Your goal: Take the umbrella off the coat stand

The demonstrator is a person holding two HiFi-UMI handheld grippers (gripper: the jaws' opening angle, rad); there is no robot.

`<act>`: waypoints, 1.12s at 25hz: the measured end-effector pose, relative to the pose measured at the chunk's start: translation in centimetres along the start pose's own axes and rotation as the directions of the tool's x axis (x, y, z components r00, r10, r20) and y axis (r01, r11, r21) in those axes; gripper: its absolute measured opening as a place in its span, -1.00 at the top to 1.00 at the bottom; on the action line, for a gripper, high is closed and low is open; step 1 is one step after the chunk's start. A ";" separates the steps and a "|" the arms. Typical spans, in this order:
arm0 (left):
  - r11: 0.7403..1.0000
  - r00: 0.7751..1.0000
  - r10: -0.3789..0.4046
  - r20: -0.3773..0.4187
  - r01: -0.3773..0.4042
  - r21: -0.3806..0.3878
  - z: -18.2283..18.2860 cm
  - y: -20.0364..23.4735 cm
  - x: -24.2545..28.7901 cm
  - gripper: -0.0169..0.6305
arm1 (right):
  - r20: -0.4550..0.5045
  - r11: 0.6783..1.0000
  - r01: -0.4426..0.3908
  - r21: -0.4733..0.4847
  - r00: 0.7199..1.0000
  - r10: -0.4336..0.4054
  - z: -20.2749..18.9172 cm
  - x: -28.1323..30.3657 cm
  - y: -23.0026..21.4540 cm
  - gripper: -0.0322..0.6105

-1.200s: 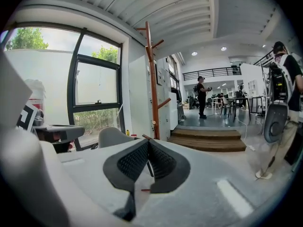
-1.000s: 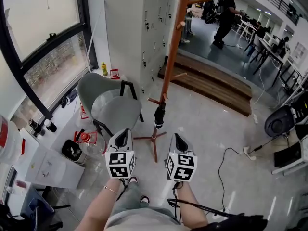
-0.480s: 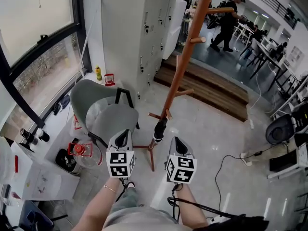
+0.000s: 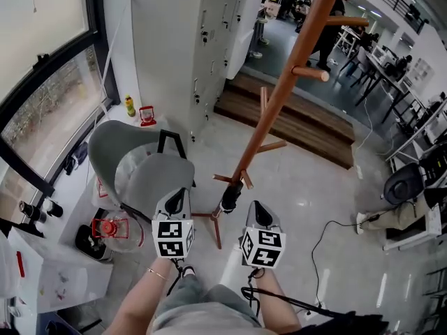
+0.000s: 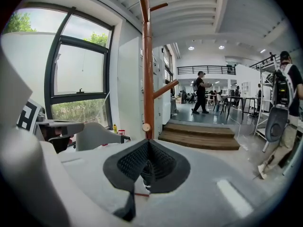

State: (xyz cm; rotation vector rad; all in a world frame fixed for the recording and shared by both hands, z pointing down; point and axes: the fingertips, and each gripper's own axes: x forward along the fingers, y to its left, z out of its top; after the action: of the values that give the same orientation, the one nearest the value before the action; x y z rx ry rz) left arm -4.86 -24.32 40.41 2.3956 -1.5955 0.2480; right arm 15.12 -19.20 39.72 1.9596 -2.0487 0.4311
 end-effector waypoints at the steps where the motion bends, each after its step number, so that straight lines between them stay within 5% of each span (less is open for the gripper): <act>1: 1.000 1.000 0.000 -0.009 0.000 -0.002 -0.4 0.0 0.3 0.96 | -0.010 1.000 -0.002 -0.005 1.000 0.002 -0.3 0.3 0.0 0.88; 14: 0.997 0.997 0.051 -0.057 -0.054 -0.055 -3.8 -0.8 0.3 0.96 | -0.074 0.995 -0.085 -0.047 0.994 0.081 -2.7 1.3 0.1 0.88; 28: 0.989 0.983 0.103 -0.150 -0.118 -0.091 -11.6 0.9 1.4 0.96 | -0.172 0.992 -0.104 -0.065 0.981 0.092 -9.2 4.9 -0.1 0.88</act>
State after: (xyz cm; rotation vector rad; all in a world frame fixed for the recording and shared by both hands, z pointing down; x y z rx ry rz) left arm -5.20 -22.36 51.95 2.1659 -1.6359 0.3475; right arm 14.96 -20.07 50.10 1.7226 -2.0288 0.5165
